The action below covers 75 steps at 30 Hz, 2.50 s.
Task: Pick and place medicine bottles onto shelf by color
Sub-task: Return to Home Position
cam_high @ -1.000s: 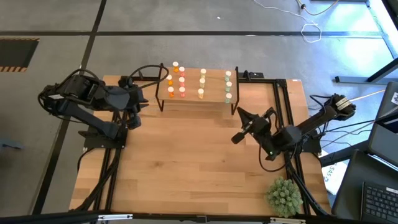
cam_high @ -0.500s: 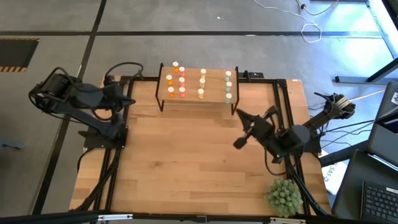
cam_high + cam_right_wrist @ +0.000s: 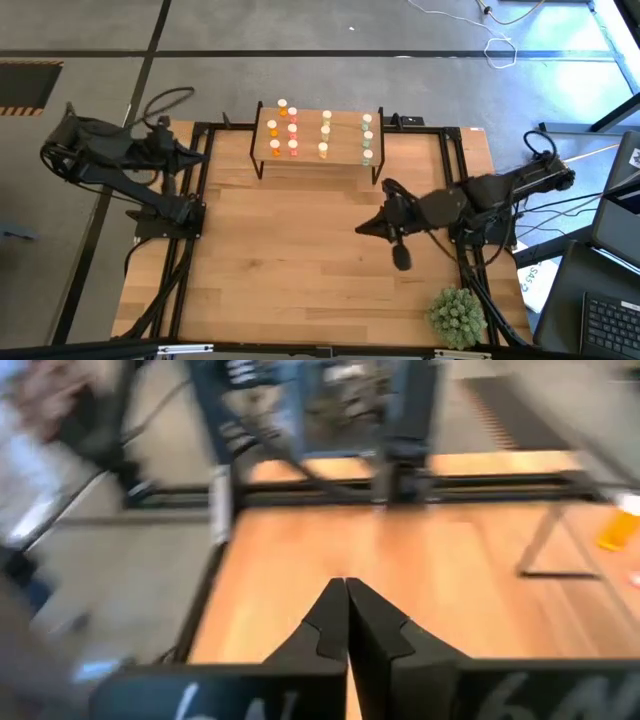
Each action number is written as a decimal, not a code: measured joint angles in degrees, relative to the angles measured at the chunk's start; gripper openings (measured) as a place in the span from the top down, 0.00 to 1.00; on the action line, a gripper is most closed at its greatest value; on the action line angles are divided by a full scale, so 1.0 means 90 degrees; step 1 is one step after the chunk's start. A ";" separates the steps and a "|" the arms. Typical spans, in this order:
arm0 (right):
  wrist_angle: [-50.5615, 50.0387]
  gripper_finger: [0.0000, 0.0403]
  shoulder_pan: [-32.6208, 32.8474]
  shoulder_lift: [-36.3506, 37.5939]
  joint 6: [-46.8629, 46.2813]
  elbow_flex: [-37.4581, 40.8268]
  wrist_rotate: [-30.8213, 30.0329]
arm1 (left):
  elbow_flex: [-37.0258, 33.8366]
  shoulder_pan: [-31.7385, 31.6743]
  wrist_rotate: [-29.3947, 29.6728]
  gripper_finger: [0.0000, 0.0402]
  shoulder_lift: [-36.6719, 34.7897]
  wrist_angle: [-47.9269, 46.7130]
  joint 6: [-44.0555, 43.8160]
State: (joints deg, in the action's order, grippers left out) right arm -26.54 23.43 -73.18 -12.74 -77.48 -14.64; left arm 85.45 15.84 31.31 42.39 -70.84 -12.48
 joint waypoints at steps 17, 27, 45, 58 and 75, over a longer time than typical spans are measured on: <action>0.1046 1.00 -0.1402 0.2786 0.0479 0.2048 0.2465 | -0.2642 0.0000 -0.0671 1.00 -0.2605 0.1744 -0.0002; 0.2498 1.00 -0.1854 0.4586 0.0084 0.4263 0.2493 | -0.4197 0.0000 -0.0996 1.00 -0.4097 0.3140 0.0460; 0.3240 1.00 -0.2089 0.7460 -0.0211 0.6411 0.2433 | -0.5128 -0.0007 -0.0906 1.00 -0.4684 0.3749 0.0611; 0.3018 1.00 -0.2089 0.8124 -0.0172 0.6782 0.2346 | -0.5731 -0.0007 -0.0876 1.00 -0.4682 0.4530 0.0618; 0.4740 1.00 -0.2091 0.8073 -0.0011 0.8549 0.2444 | -0.8292 -0.0007 -0.0681 1.00 -0.4685 0.7480 0.0709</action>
State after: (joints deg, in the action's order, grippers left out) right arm 16.12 4.60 -0.51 -12.84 -0.54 7.35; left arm 10.82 15.77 25.18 0.23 -3.51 -6.10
